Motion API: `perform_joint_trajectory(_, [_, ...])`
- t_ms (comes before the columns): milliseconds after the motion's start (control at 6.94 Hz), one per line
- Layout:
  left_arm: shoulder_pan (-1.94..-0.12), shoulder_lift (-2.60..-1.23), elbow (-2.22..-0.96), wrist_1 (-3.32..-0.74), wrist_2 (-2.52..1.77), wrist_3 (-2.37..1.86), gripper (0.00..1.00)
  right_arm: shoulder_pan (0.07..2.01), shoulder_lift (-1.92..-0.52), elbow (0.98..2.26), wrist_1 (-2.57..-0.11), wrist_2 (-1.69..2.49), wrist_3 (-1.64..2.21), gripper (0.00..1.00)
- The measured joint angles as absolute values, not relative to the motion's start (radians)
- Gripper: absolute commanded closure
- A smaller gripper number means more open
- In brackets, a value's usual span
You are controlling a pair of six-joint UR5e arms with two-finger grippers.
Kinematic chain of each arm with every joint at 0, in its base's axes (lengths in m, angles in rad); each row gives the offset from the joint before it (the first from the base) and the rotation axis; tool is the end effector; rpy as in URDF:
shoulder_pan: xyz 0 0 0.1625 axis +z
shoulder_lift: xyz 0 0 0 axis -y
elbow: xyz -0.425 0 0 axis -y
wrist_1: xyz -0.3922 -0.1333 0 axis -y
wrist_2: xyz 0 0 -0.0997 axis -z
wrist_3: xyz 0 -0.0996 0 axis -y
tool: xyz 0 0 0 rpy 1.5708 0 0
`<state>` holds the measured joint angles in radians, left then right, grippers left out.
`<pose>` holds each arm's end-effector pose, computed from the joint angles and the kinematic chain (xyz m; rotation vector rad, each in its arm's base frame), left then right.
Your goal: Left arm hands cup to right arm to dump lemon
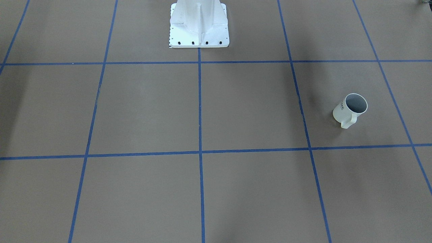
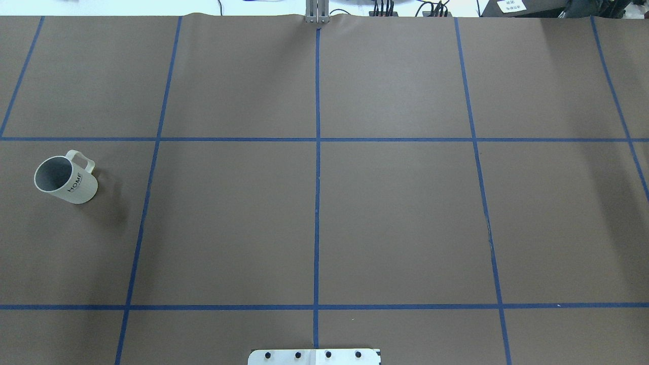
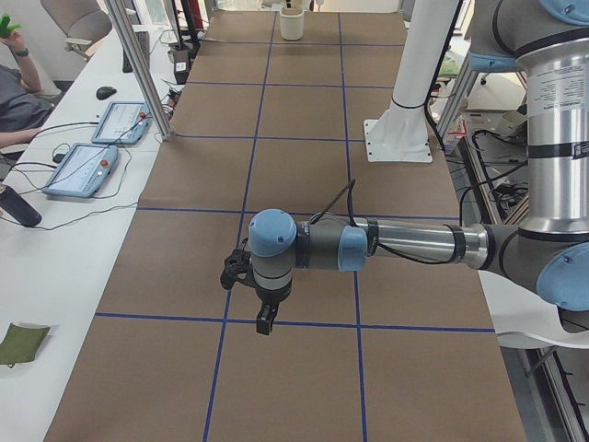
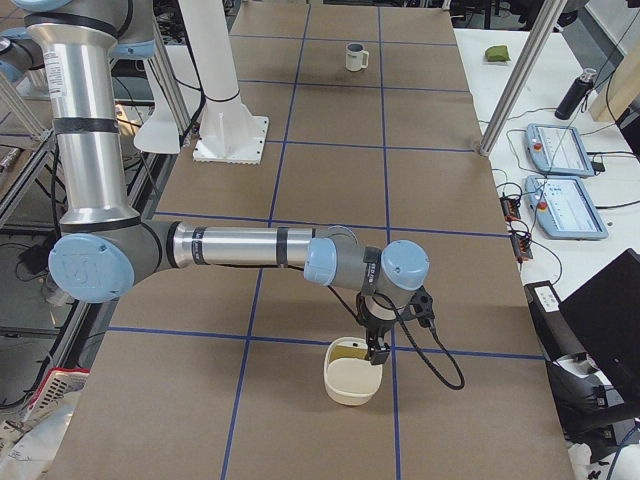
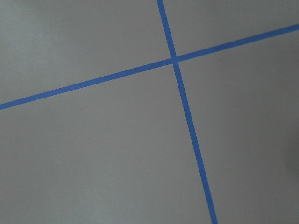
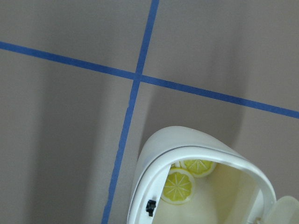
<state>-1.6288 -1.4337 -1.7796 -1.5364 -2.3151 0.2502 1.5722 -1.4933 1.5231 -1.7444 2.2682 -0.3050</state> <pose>-0.0910 -0.4309 0.6249 0.1496 0.7312 0.1971 0.0701 -0.5126 0.6644 -0.0301 -0.7108 -0.2406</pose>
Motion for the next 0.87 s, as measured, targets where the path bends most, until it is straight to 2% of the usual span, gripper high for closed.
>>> perform_joint_trajectory(865, [-1.647,-1.43,-1.785,-1.54,-2.362,0.259,0.0,1.57,-1.541,1.605,-1.743,2.266,-0.244,0.0])
